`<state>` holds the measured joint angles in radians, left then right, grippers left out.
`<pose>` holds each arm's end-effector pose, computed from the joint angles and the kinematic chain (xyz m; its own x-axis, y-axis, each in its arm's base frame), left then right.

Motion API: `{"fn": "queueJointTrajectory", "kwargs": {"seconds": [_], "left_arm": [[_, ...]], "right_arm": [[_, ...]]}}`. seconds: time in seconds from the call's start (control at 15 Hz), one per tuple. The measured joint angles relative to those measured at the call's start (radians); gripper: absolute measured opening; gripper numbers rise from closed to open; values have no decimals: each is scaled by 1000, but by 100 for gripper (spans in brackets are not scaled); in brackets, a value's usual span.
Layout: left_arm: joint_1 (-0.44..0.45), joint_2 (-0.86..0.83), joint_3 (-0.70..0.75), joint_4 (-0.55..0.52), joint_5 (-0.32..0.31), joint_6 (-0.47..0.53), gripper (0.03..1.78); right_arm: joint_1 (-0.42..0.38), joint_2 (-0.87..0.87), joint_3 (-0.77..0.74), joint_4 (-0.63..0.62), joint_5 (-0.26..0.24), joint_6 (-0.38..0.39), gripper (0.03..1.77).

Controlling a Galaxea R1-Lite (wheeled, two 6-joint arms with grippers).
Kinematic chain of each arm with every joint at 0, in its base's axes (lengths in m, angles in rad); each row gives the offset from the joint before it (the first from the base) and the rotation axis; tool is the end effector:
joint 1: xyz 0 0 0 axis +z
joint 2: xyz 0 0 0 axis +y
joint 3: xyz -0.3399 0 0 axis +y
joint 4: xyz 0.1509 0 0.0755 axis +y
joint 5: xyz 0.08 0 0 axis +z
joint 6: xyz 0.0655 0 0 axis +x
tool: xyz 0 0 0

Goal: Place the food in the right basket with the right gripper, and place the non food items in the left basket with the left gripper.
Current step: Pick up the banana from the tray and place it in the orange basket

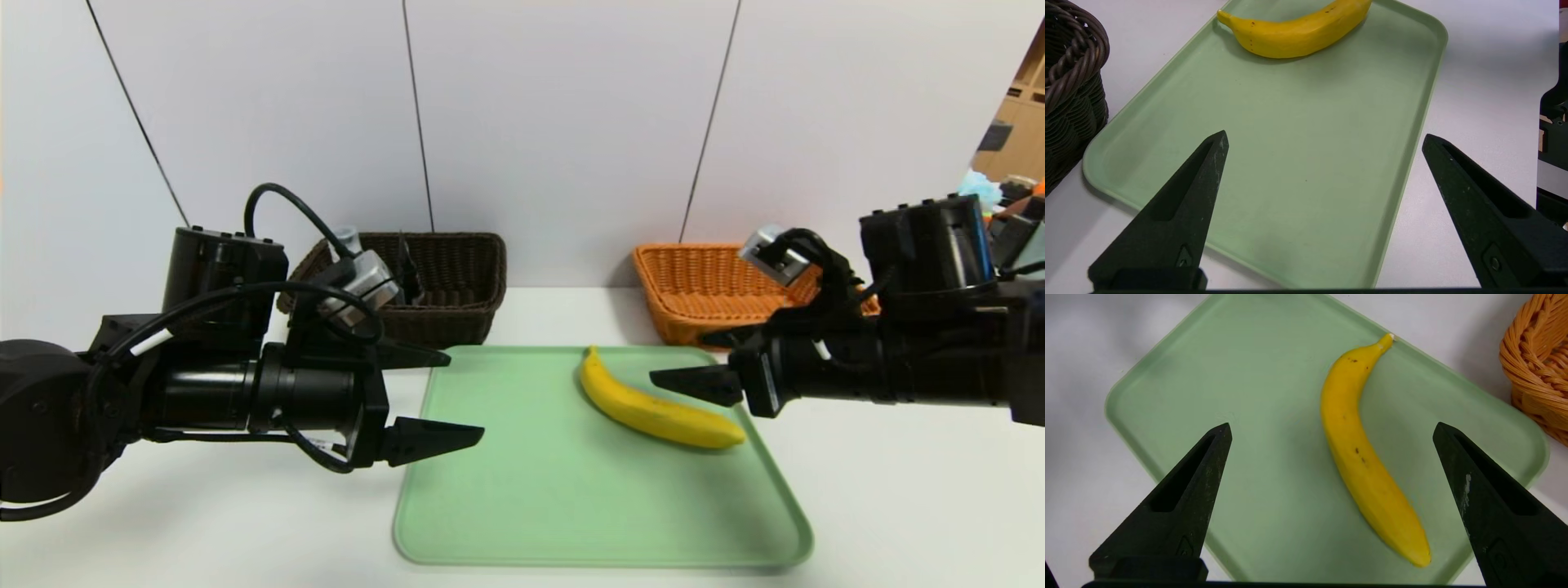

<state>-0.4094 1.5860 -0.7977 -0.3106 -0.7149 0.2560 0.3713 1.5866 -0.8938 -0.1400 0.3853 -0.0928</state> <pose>0.2398 -0.1509 0.2266 0.3543 -0.8683 -0.3472 0.9142 0.3997 -0.0667 0.2608 0.1280 0.2277 0.5986 0.6364 -0.4866 -0.6769 0.7266 0.1176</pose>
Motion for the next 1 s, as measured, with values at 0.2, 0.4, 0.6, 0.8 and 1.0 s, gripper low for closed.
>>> {"fn": "queueJointTrajectory", "kwargs": {"seconds": [0.2,0.4,0.6,0.8,1.0], "left_arm": [[0,0,0,0,1,-1,169],[0,1,0,0,1,-1,169],[-3,2,0,0,1,-2,169],[-3,2,2,0,1,-3,169],[-3,2,4,0,1,-1,169]], "right_arm": [[21,68,-122,147,-28,23,170],[30,115,-257,357,-56,21,170],[56,159,-355,498,-134,13,170],[82,216,-441,600,-181,2,170],[97,270,-487,669,-208,-66,170]]}}
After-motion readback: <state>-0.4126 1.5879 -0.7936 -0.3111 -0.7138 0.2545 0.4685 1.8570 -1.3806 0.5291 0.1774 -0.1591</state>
